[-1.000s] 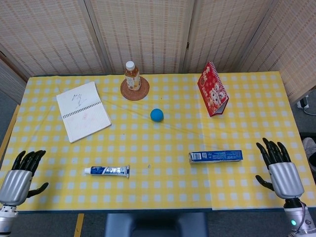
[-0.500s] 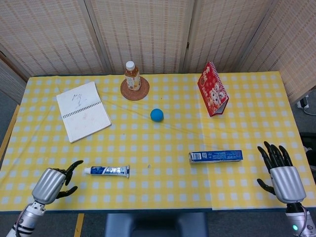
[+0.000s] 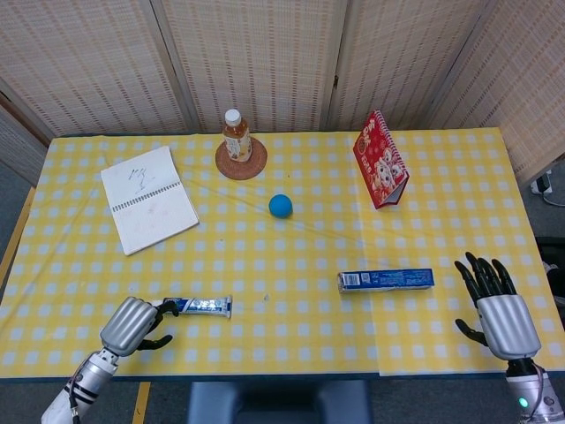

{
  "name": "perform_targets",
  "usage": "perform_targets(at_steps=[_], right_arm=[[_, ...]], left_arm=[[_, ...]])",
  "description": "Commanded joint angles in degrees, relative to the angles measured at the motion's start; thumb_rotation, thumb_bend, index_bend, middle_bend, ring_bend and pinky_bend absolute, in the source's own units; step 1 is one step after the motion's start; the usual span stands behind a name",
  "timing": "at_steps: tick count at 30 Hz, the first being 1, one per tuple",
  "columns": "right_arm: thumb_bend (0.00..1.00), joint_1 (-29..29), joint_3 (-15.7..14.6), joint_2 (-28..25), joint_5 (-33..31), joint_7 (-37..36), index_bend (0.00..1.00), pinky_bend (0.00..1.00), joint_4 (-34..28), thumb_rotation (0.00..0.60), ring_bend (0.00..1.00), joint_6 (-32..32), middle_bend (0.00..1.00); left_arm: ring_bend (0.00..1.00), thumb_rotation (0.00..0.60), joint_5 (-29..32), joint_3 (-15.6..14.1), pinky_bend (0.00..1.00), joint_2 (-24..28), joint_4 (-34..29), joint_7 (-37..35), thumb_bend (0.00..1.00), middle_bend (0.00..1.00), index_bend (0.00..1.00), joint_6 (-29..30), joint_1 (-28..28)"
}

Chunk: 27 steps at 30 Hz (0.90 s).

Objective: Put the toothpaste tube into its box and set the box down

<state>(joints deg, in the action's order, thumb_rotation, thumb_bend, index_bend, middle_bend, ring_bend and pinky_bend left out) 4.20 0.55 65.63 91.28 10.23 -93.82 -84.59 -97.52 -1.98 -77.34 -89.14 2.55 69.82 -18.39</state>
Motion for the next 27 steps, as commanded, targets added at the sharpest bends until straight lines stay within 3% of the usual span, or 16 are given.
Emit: perform_targets(at_steps=[1,16,27], right_arm=[[0.21,0.14,0.01,-0.11,-0.19,-0.05,0.00,0.00,-0.04,0.600,0.00,0.30,0.00],[0.21,1.00,0.44,-1.07,-1.78,-1.58,0.00,0.00,-0.45,0.600,0.00,2.18,0.00],[0.21,1.16,0.72,-1.49,-2.64,-2.30,0.00,0.00,-0.66,0.600,0.00,2.51,0.00]], left_arm=[[1.00,0.600,2.62,0.30,1.00,-0.51,-1.10,0.30,0.23,1.00,0.44,-3.51,-2.00],[1.00,0.600,7.97,2.86,1.00,-5.44,4.67,-1.44,0.32,1.00,0.45,-9.91,-7.39],[1.00,0.600,11.51,3.66,1.00,-8.00,7.03,-0.58,0.32,1.00,0.42,-13.34,-9.98]])
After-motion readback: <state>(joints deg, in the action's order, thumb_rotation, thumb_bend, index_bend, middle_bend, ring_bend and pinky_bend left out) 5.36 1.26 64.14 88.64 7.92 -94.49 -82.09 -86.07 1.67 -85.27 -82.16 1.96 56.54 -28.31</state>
